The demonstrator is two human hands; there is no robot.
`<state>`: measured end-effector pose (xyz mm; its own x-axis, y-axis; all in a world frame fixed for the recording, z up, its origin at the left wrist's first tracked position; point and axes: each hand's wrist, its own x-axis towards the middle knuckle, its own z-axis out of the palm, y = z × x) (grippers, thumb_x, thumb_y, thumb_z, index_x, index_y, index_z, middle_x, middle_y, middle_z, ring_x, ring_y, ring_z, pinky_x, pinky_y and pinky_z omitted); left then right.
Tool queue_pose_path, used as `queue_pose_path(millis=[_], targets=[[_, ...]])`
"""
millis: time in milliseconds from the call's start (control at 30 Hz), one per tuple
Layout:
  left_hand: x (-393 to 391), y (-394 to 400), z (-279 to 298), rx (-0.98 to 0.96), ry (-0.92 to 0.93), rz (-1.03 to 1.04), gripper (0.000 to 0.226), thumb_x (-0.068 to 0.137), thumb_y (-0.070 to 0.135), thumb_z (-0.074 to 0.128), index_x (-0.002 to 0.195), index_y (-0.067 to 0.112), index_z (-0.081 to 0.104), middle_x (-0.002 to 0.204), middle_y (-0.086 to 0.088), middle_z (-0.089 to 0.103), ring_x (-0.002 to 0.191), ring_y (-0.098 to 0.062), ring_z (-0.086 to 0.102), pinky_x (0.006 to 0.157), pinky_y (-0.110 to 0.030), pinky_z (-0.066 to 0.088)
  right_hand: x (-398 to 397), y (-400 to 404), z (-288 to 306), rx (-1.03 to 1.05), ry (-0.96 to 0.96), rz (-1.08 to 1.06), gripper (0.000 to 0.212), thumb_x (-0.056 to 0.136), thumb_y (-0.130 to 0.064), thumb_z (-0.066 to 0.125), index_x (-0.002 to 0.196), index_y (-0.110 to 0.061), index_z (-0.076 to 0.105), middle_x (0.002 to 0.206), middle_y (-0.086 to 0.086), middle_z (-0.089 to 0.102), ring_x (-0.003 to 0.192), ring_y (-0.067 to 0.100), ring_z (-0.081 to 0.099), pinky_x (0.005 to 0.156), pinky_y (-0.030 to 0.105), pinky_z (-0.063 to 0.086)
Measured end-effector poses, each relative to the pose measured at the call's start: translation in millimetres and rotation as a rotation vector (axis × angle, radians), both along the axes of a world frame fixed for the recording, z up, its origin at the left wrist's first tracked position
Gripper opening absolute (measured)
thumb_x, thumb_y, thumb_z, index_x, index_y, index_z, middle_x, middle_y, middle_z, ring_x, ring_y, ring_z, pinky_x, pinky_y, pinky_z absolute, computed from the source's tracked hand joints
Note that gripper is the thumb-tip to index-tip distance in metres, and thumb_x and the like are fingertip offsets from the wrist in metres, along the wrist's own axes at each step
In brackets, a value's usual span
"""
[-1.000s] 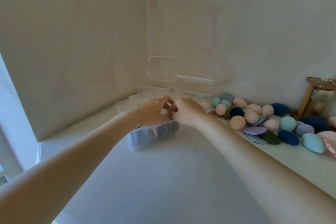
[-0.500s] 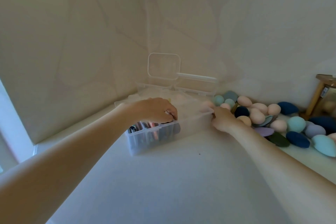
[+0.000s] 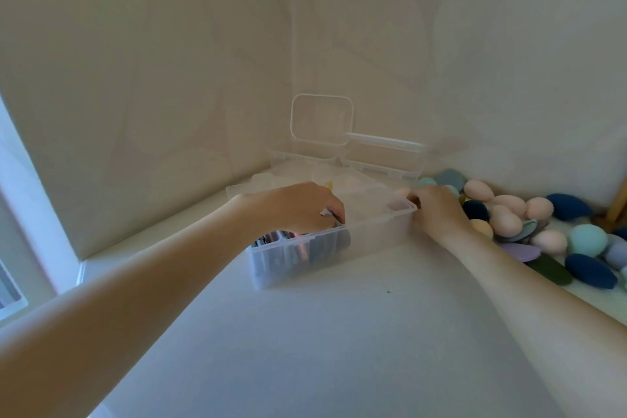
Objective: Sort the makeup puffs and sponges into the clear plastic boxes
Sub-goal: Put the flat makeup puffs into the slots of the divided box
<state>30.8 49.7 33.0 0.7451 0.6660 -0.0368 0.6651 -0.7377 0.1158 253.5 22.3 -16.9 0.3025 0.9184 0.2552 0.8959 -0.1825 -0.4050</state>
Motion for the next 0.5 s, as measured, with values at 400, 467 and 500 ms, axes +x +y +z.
queue_pose_path(millis=[400,467,500], targets=[[2,7,-1,0.037,-0.037,0.045,0.027,0.088,0.022,0.055,0.115,0.020,0.058,0.120,0.004,0.062,0.091,-0.011,0.051,0.076,-0.017,0.037,-49,-12,62,0.337,0.244,0.109,0.022,0.084,-0.026,0.066,0.084,-0.004,0.070,0.079,0.009,0.072,0.069,0.014,0.057,0.053,0.014,0.038],[1,9,-4,0.054,-0.077,0.079,0.033,0.087,0.024,0.058,0.119,0.018,0.052,0.121,0.002,0.062,0.088,-0.012,0.050,0.077,-0.021,0.040,-65,-16,54,0.224,0.163,0.143,0.029,0.084,-0.033,0.065,0.080,-0.004,0.069,0.076,0.008,0.073,0.069,0.016,0.059,0.056,0.021,0.042],[2,8,-6,0.054,-0.089,0.094,0.037,0.087,0.024,0.059,0.121,0.017,0.048,0.121,0.001,0.062,0.087,-0.013,0.050,0.076,-0.022,0.041,-71,-16,49,0.211,0.156,0.133,0.031,0.084,-0.036,0.065,0.078,-0.006,0.068,0.073,0.006,0.072,0.070,0.018,0.062,0.060,0.025,0.046]])
